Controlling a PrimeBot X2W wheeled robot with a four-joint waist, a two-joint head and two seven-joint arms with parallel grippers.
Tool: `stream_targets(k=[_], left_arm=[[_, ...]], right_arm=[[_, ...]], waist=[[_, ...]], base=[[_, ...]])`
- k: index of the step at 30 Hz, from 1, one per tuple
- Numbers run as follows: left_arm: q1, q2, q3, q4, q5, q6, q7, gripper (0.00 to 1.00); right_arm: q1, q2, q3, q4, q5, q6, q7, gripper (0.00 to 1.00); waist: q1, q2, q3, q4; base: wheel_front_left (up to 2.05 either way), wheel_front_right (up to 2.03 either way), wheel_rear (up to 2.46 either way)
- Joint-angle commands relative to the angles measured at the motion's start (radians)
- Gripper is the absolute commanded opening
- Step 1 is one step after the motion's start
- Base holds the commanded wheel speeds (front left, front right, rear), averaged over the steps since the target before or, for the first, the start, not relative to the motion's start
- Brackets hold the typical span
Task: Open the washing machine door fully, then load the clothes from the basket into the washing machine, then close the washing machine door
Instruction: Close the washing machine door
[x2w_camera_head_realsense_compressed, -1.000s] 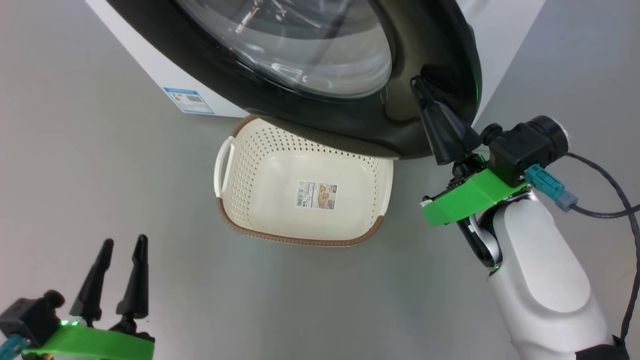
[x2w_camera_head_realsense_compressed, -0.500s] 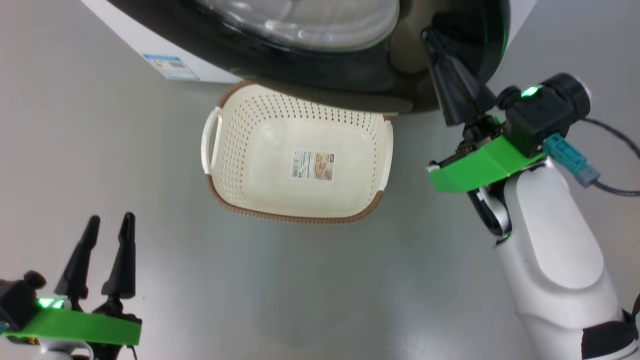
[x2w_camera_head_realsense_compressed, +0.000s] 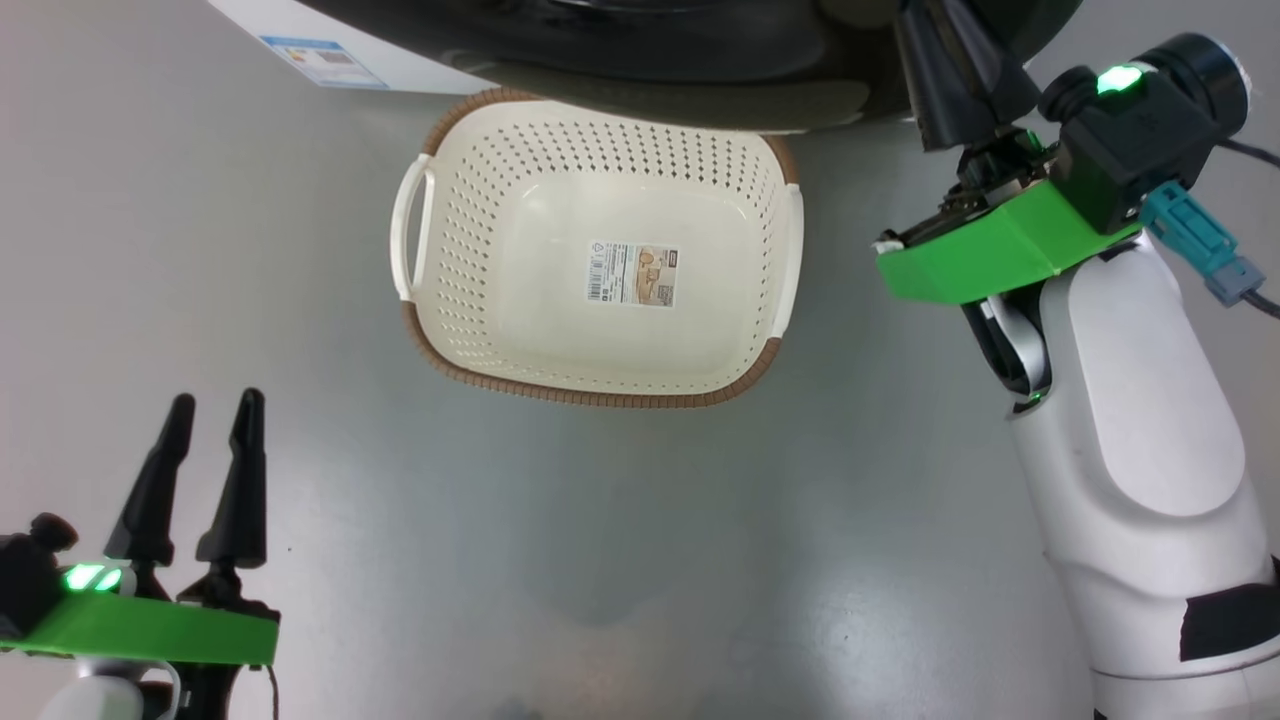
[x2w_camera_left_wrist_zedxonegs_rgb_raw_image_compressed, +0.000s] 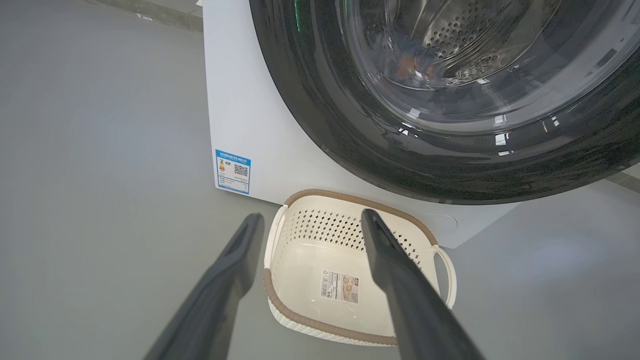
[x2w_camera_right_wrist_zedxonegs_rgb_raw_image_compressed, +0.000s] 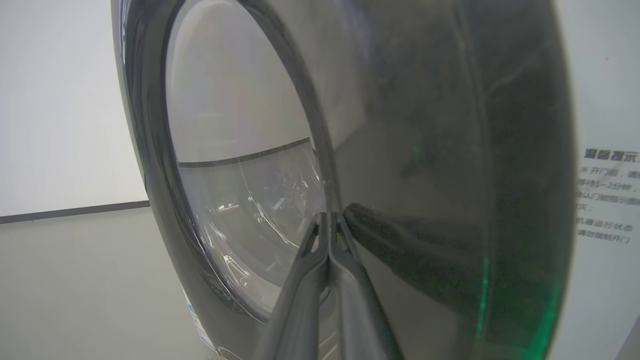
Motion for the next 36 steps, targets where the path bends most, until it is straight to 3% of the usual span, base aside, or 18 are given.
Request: stream_targets(k=[1, 15, 26, 30, 36], left_arm=[[-0.011, 0.040, 0.035, -0.023, -0.003, -0.003, -0.009, 1.00], [0.008, 0.040, 0.019, -0.056, -0.042, -0.003, -0.009, 1.00], [0.016, 0.020, -0.015, -0.095, -0.144, -0.003, -0.009, 1.00], [0.016, 0.016, -0.019, -0.108, -0.205, -0.003, -0.009, 1.00], [0.017, 0.037, -0.039, -0.140, -0.173, -0.003, -0.009, 1.00]], right_arm=[[-0.011, 0.021, 0.016, -0.030, -0.012, 0.001, -0.005, 0.00], [-0.135, 0.021, -0.025, -0.020, -0.116, 0.001, -0.005, 0.00], [-0.263, 0.021, -0.155, 0.087, -0.253, 0.001, -0.005, 0.00], [-0.274, 0.021, -0.170, 0.109, -0.268, 0.001, -0.005, 0.00], [-0.230, 0.021, -0.155, 0.092, -0.245, 0.001, -0.005, 0.00]], waist=[[0.0000, 0.0000, 0.006, 0.001], [0.0000, 0.0000, 0.036, 0.015], [0.0000, 0.0000, 0.023, 0.040], [0.0000, 0.0000, 0.010, 0.039], [0.0000, 0.0000, -0.023, 0.021]], base=[[0.00, 0.00, 0.00], [0.00, 0.00, 0.00], [0.00, 0.00, 0.00], [0.00, 0.00, 0.00], [0.00, 0.00, 0.00]])
